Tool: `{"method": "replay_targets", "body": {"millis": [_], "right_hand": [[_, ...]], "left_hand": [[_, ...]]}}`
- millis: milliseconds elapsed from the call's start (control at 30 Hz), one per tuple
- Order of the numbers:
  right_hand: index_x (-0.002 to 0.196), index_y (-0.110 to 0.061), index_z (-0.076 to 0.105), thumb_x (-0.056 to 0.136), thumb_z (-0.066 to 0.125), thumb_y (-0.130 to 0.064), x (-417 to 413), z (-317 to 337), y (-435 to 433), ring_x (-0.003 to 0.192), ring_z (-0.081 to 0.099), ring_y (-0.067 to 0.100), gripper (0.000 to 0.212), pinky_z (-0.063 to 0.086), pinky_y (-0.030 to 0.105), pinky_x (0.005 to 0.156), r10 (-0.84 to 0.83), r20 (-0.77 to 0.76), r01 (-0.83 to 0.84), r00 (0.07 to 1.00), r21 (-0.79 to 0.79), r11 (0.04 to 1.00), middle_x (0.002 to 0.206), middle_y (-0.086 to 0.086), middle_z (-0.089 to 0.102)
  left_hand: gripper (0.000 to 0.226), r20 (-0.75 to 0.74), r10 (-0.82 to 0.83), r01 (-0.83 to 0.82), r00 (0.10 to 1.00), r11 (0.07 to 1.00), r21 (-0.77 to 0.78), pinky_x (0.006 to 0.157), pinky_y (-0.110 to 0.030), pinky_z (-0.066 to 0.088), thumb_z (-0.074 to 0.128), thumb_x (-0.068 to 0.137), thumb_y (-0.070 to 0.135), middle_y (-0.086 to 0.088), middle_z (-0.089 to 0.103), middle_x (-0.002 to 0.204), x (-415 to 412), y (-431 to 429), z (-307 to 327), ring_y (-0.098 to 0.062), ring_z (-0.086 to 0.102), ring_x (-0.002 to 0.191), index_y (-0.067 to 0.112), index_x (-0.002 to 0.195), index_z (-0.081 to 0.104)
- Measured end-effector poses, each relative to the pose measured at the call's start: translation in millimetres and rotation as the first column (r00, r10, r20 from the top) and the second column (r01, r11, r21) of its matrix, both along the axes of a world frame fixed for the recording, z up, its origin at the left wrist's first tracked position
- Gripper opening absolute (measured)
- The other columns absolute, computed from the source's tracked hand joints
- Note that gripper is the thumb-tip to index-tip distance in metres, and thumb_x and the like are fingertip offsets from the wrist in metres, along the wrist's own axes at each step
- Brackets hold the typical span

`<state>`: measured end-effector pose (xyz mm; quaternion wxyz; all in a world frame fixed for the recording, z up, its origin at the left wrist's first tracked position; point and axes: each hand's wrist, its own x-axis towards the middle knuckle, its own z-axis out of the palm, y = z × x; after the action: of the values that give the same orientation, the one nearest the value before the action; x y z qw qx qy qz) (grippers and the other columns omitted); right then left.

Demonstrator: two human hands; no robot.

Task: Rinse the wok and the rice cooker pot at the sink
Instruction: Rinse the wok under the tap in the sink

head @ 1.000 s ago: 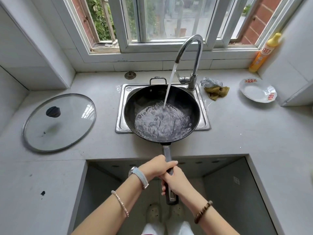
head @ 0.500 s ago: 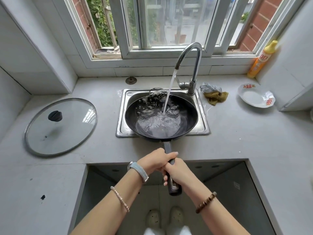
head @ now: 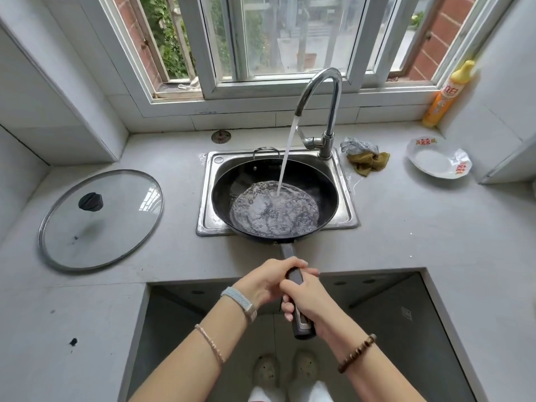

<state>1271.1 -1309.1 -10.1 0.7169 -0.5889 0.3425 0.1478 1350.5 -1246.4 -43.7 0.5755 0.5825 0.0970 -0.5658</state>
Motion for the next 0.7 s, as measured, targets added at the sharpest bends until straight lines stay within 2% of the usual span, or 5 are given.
{"method": "replay_targets", "body": {"millis": [100, 333, 467, 533, 700], "right_hand": [[0.084, -0.005, 0.046, 0.083, 0.043, 0.006, -1.4, -1.8, -1.2, 0.036, 0.041, 0.013, 0.011, 0.037, 0.021, 0.035, -0.010, 0.001, 0.010, 1.000, 0.023, 1.000, 0.052, 0.005, 0.043], [0.096, -0.008, 0.041, 0.085, 0.044, 0.005, 4.9, 2.4, -11.3, 0.034, 0.037, 0.011, 0.017, 0.035, 0.019, 0.033, -0.059, 0.019, 0.055, 0.998, 0.163, 0.985, 0.051, 0.004, 0.041], [0.099, -0.010, 0.038, 0.086, 0.044, 0.004, 11.8, 5.3, -13.8, 0.035, 0.035, 0.010, 0.020, 0.034, 0.019, 0.034, -0.098, 0.027, 0.087, 0.995, 0.271, 0.958, 0.051, 0.003, 0.040], [0.095, -0.010, 0.039, 0.087, 0.045, 0.003, 16.2, 7.8, -12.7, 0.035, 0.034, 0.009, 0.016, 0.033, 0.018, 0.034, -0.107, 0.034, 0.090, 0.994, 0.331, 0.939, 0.051, 0.002, 0.039], [0.086, -0.013, 0.038, 0.091, 0.042, 0.001, 27.0, 11.7, -1.2, 0.034, 0.030, 0.005, 0.015, 0.030, 0.016, 0.032, -0.116, 0.067, 0.070, 0.991, 0.478, 0.875, 0.051, -0.001, 0.035]], "left_hand": [[0.026, -0.109, 0.172, -0.176, 0.979, 0.984, -0.025, 0.075, -0.027, 0.051, 0.056, 0.093, 0.025, -0.007, 0.076, 0.086, -4.0, -8.1, -4.7, -0.017, 0.071, 0.077, 0.008, 0.083, 0.072], [0.021, 0.045, 0.248, -0.247, 0.968, 0.969, -0.025, 0.048, -0.023, 0.040, 0.061, 0.092, 0.025, 0.005, 0.061, 0.063, -2.4, -15.3, 3.8, -0.017, 0.069, 0.072, 0.014, 0.075, 0.059], [0.025, 0.126, 0.208, -0.214, 0.970, 0.976, 0.037, 0.031, -0.015, 0.028, 0.058, 0.094, 0.024, -0.005, 0.060, 0.070, 3.7, -16.1, 18.8, -0.013, 0.048, 0.038, 0.010, 0.073, 0.057], [0.026, 0.208, 0.191, -0.213, 0.959, 0.973, 0.085, 0.031, -0.013, 0.027, 0.055, 0.096, 0.019, -0.005, 0.060, 0.068, 7.6, -14.4, 27.4, -0.010, 0.042, 0.029, 0.008, 0.073, 0.057], [0.031, 0.332, 0.134, -0.208, 0.934, 0.958, 0.197, 0.037, -0.014, 0.028, 0.055, 0.092, 0.021, -0.004, 0.061, 0.061, 18.3, -1.1, 37.8, -0.015, 0.042, 0.039, 0.010, 0.064, 0.059]]}}
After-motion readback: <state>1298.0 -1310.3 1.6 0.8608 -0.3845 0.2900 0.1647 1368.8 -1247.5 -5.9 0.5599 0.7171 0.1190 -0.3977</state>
